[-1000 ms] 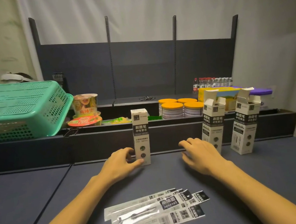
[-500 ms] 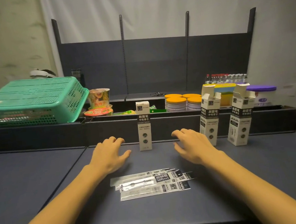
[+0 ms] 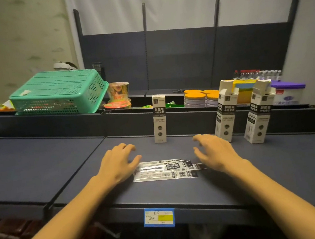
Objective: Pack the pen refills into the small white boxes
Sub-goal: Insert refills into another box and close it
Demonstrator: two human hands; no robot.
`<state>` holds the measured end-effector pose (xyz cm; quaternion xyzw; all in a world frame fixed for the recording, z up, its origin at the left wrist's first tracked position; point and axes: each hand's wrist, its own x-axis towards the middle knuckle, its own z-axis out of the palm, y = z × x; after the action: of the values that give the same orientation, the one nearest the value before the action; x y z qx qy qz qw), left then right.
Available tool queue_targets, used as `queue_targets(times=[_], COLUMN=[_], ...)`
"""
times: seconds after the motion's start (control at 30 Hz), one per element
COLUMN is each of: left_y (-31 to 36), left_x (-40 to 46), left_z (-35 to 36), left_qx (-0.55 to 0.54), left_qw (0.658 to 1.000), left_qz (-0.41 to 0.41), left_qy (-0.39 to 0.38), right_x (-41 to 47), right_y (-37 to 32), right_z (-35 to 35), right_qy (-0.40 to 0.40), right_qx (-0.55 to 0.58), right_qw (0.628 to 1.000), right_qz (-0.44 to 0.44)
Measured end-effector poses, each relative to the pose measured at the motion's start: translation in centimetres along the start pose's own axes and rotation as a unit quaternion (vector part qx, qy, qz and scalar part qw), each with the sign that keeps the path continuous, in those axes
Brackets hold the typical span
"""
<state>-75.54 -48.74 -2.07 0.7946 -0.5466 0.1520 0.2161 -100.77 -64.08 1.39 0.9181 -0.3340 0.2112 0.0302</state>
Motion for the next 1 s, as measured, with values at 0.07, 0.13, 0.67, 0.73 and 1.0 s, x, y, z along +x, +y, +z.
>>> queue_targets(times=[0.07,0.13,0.67,0.73,1.0], left_y=[0.6,1.5,15.4,17.3,23.4], left_x=[0.4,1.2,8.8,9.6,13.4], left_z=[0.1,0.3,6.8,7.5,9.9], left_qx=[-0.012,-0.024,-0.134,-0.139,-0.15], left_qw=[1.0,0.999,0.976,0.976,0.984], left_qz=[0.009,0.026,0.157,0.148,0.062], left_qy=[0.003,0.007,-0.064,-0.074,-0.076], right_x=[-0.4,-0.7,-3.9,-4.1,-3.5], right_y=[1.1,2.3,10.7,12.4,18.6], right_z=[-1.0,-1.7,-3.0,-3.2,-4.0], right_qy=[0.016,0.024,0.008,0.005,-0.021], right_qx=[0.003,0.004,-0.036,-0.04,-0.05], right_qw=[0.999,0.998,0.981,0.981,0.99], right_qz=[0.034,0.064,0.19,0.189,0.128])
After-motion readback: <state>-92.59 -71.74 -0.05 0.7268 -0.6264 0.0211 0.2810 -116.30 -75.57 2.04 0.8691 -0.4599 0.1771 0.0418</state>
